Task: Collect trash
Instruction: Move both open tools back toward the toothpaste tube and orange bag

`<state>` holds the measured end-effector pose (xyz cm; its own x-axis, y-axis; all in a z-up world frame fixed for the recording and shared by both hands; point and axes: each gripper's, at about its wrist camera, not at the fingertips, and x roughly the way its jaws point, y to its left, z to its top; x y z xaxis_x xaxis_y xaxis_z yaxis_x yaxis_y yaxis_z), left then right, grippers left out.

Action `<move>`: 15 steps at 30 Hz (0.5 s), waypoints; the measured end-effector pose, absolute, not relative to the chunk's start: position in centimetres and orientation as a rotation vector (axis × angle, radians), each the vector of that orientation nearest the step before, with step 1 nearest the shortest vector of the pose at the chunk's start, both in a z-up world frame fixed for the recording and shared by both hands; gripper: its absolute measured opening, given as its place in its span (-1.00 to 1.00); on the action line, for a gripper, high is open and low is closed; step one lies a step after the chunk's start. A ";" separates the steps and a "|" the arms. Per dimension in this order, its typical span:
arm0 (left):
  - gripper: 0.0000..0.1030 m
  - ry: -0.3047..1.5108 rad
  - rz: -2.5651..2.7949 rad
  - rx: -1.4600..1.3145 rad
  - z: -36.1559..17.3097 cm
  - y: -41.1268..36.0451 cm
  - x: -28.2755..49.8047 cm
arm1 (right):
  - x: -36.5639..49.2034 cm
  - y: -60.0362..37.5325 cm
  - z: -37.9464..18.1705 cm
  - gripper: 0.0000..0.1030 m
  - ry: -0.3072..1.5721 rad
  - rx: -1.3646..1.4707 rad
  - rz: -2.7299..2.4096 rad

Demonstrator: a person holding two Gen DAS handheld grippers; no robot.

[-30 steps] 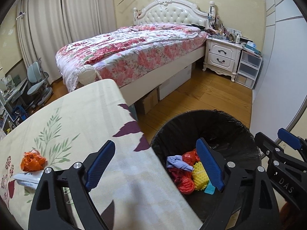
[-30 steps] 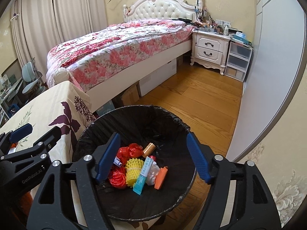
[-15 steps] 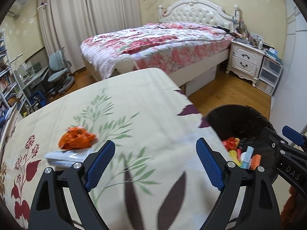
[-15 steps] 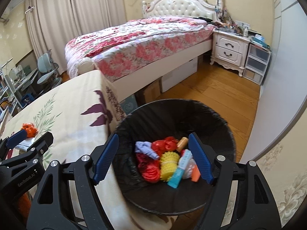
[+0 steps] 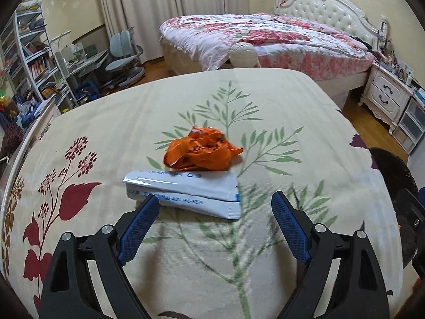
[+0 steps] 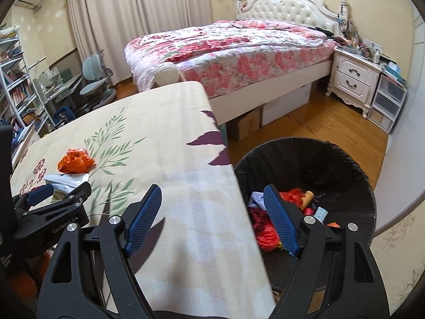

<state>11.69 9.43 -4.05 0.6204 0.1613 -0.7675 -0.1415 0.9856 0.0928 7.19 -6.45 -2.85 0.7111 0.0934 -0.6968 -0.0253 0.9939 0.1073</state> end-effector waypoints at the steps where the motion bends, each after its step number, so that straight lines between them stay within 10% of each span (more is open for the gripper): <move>1: 0.67 0.895 0.182 0.012 -4.2 10.1 11.7 | 7.2 -6.1 -2.9 0.50 0.780 0.086 0.072; 15: 0.67 0.932 0.288 -0.053 -4.7 17.3 10.4 | 7.3 -3.1 -3.3 0.50 0.799 0.062 0.125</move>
